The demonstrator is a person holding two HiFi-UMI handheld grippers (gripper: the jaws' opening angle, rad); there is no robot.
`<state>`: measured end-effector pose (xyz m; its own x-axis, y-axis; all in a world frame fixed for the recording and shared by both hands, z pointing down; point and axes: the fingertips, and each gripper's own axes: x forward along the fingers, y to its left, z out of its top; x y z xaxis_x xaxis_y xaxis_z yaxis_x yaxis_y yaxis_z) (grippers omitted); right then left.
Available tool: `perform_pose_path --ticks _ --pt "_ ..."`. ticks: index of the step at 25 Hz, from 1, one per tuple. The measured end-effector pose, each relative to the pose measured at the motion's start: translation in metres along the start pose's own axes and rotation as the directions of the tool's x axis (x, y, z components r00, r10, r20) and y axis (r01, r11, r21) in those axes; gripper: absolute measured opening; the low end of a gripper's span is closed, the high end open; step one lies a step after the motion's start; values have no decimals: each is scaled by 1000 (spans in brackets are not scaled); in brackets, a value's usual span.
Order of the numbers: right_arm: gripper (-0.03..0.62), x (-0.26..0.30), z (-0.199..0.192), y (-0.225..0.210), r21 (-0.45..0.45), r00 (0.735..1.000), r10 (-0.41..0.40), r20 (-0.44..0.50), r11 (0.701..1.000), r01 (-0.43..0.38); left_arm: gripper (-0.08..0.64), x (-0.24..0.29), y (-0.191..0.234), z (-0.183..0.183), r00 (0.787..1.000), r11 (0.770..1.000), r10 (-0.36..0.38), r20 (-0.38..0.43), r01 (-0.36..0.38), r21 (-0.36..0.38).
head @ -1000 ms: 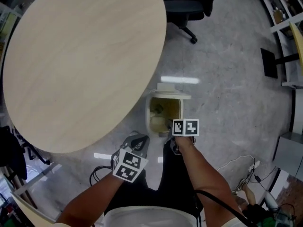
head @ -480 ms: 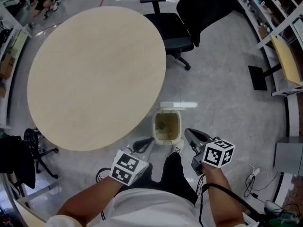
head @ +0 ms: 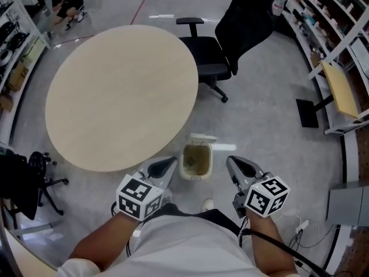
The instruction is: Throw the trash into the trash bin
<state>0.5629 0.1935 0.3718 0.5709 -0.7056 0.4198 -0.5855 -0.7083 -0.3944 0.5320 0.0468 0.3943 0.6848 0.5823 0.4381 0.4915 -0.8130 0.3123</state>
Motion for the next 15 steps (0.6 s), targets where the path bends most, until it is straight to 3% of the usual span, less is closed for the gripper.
perform_pose_path --ticks 7,15 --pt "2 -50 22 7 -135 993 117 22 984 -113 7 -15 -31 30 975 985 164 153 -153 -77" --pt "2 -102 28 -21 -190 987 147 67 973 -132 7 -6 -93 39 957 976 218 194 -217 -26"
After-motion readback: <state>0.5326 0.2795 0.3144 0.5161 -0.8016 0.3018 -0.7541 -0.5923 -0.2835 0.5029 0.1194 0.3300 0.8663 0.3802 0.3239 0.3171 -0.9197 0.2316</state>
